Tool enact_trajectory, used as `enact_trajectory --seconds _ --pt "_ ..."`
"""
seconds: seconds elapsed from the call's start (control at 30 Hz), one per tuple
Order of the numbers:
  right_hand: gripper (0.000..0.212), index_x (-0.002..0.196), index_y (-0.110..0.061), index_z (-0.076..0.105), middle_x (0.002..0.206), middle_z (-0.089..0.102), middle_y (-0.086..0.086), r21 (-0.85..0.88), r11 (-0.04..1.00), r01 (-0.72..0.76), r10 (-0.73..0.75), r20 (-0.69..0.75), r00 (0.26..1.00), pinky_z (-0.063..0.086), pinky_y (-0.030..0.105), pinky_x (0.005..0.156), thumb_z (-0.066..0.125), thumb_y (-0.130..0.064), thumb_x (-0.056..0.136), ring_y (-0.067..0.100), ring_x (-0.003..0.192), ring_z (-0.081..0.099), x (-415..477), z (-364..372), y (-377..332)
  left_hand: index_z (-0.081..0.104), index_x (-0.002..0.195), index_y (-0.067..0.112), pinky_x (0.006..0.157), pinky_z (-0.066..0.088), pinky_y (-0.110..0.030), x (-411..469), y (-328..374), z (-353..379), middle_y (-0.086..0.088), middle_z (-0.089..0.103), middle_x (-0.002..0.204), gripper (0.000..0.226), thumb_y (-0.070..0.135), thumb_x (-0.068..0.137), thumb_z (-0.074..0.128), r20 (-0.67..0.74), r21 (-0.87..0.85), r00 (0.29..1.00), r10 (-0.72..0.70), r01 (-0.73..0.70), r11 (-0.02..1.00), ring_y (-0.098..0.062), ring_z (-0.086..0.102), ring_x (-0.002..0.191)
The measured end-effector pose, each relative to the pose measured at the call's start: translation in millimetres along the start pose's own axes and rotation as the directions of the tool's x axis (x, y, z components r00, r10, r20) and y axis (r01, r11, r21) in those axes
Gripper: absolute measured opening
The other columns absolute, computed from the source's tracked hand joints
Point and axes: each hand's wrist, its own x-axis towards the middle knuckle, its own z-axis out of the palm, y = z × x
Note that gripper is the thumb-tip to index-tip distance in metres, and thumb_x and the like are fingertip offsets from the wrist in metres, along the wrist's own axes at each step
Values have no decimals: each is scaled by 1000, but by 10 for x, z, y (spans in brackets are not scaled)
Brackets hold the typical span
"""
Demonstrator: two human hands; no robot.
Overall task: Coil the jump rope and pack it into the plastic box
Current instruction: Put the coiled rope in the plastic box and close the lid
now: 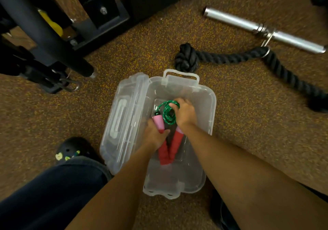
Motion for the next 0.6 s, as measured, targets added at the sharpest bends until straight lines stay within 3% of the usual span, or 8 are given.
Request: enact_trajectory --seconds 0.17,0.27,0.37,0.47,0.53,0.6 --pt "42 123 -9 54 124 54 15 -41 999 25 -30 -125 992 42 41 95 53 -34 90 31 116 48 -110 54 2 27 138 3 102 37 -42 -64 -83 21 -19 42 136 79 20 76 72 -25 126 994 110 -106 986 -35 41 124" --pt "42 126 -7 50 126 51 19 7 1000 6 -4 -284 959 42 43 97 56 -26 89 34 117 46 -332 119 -5 23 141 7 101 38 -47 -148 -96 21 -18 42 135 84 22 75 72 -44 130 991 122 -116 985 -36 42 122" --pt "45 130 -7 47 130 49 19 24 999 -48 54 -346 937 39 42 103 56 -10 86 34 121 45 -636 287 55 16 146 10 101 38 -46 -286 -103 32 -18 39 135 83 19 80 65 -63 164 992 114 -102 981 -35 41 123" --pt "42 130 -1 47 135 47 22 110 993 -37 75 -362 929 32 39 109 50 -1 88 36 128 43 -857 440 121 12 146 9 100 36 -43 -417 -82 47 -18 35 134 75 15 86 57 -46 270 989 138 -121 955 -33 42 121" --pt "41 138 -6 40 147 37 14 265 961 -81 159 -288 944 21 33 115 40 -14 97 25 139 31 -942 386 65 11 146 10 99 39 -42 -452 -72 37 -17 32 137 71 12 89 53 -17 367 985 169 -151 918 -32 44 118" --pt "44 144 -17 31 154 25 2 232 972 -46 101 -234 967 12 22 113 31 -26 100 13 142 21 -940 363 79 14 145 9 99 40 -40 -446 -69 0 -16 30 140 69 10 88 53 16 445 982 187 -175 879 -32 46 117"
